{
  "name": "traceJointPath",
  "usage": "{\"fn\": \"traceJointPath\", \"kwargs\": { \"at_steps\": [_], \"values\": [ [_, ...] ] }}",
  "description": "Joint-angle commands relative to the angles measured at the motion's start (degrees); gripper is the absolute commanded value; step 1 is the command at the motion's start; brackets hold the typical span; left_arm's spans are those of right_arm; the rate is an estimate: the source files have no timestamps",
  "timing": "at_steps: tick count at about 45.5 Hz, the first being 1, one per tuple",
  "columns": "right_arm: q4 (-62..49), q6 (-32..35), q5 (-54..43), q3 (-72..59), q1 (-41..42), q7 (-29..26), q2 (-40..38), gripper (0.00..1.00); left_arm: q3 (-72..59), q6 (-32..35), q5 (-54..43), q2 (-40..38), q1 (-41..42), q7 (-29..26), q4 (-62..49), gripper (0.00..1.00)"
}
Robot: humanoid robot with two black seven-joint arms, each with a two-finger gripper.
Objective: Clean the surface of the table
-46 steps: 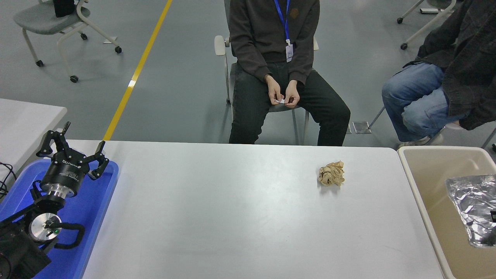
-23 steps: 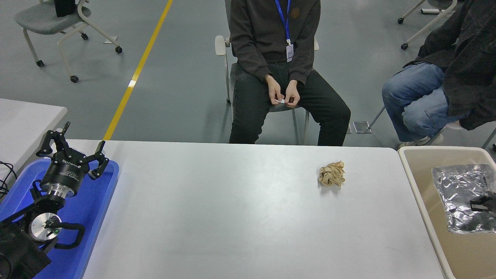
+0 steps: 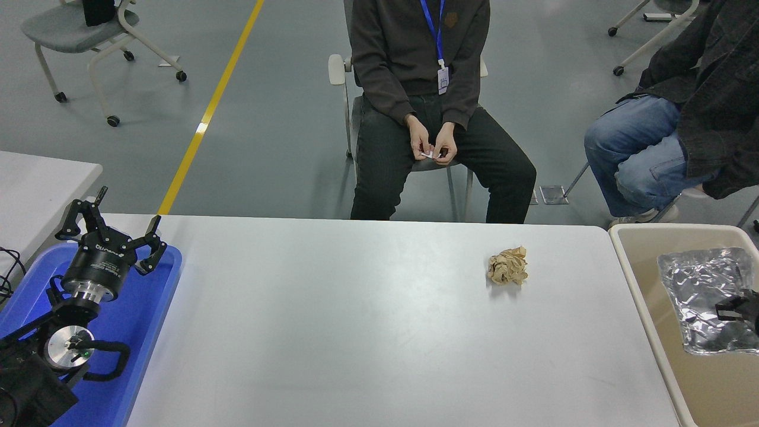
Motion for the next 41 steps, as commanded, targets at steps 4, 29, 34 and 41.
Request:
{"fn": "traceJointPath", "kwargs": {
  "at_steps": [4,29,34,41],
  "values": [
    [-1.5,-0.18,0.22,-0.17,0.08,0.0,0.26,0.31,0.0,0.0,0.0,0.0,0.0,-0.05,0.01,1.0],
    [-1.85,-1.5,0.31,0.27,-0.62,0.18,-0.01,1.0,0.0,0.0,0.0,0.0,0.0,-0.06,0.01,1.0],
    [-1.85,-1.5,0.39,0.27,-0.53,0.18,-0.09,1.0,0.0,0.0,0.0,0.0,0.0,-0.06,0.01,1.0],
    [-1.76,-1.41,0.39,0.27,0.08,0.18,-0.01,1.0,0.0,0.0,0.0,0.0,0.0,0.03,-0.07,1.0]
  ]
}}
